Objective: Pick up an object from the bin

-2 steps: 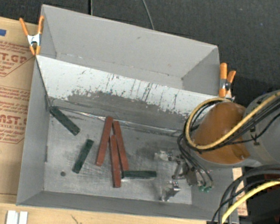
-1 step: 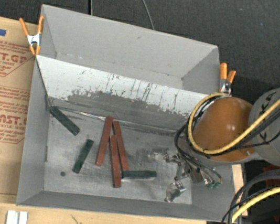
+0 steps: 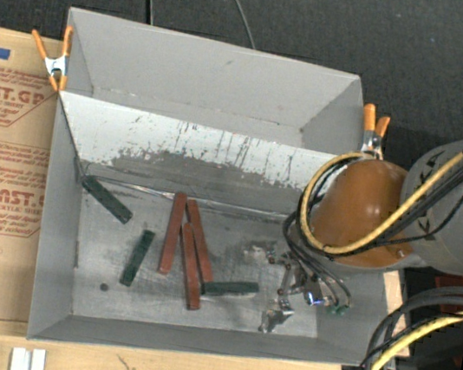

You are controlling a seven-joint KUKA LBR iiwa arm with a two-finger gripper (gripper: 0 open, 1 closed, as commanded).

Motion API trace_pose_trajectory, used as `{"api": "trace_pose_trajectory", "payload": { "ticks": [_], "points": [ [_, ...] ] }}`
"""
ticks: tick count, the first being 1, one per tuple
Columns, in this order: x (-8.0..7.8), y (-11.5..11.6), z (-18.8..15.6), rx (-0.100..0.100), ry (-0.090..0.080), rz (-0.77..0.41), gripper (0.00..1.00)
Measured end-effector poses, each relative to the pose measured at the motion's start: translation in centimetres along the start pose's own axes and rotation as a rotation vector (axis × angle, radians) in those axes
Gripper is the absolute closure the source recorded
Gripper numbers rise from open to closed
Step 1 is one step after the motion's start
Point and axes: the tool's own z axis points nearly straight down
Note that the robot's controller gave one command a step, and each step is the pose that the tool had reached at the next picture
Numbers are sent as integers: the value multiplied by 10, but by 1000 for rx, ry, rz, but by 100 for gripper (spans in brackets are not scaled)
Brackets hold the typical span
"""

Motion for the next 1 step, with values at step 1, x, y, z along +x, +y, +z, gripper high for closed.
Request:
{"api": "trace_pose_trajectory", "payload": {
  "ticks": [1],
  "points": [
    [-4,14,45,0,0,-113,0]
  ]
}}
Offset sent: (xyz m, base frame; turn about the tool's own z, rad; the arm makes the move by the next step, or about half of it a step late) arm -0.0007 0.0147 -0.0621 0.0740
